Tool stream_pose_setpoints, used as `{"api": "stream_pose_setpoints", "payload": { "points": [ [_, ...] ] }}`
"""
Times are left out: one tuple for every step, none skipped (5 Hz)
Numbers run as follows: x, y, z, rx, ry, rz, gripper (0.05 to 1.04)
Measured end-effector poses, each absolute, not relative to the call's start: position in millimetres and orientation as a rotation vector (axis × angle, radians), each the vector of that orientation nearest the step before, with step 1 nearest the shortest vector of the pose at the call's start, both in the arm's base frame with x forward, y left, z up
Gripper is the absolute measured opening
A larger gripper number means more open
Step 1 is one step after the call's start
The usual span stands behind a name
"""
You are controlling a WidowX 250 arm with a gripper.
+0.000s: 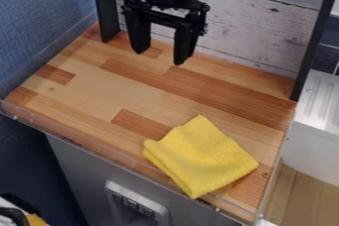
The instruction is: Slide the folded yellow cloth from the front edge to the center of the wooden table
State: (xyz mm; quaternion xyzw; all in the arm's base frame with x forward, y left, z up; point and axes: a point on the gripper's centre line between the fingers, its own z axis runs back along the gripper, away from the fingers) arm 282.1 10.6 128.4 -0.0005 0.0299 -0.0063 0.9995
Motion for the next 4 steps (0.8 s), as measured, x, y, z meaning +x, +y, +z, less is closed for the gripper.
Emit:
{"api": "stream_pose_setpoints", "payload": {
  "points": [
    [280.8, 1.3, 126.7, -0.006, 0.066, -0.079, 0.999],
    [278.5, -12.0, 120.2, -0.006, 0.063, -0.174, 0.999],
    [267.7, -26.8, 119.4, -0.005, 0.035, -0.292, 0.999],
    [260.1, -40.0, 117.8, -0.002, 0.005, -0.395, 0.999]
  ]
}}
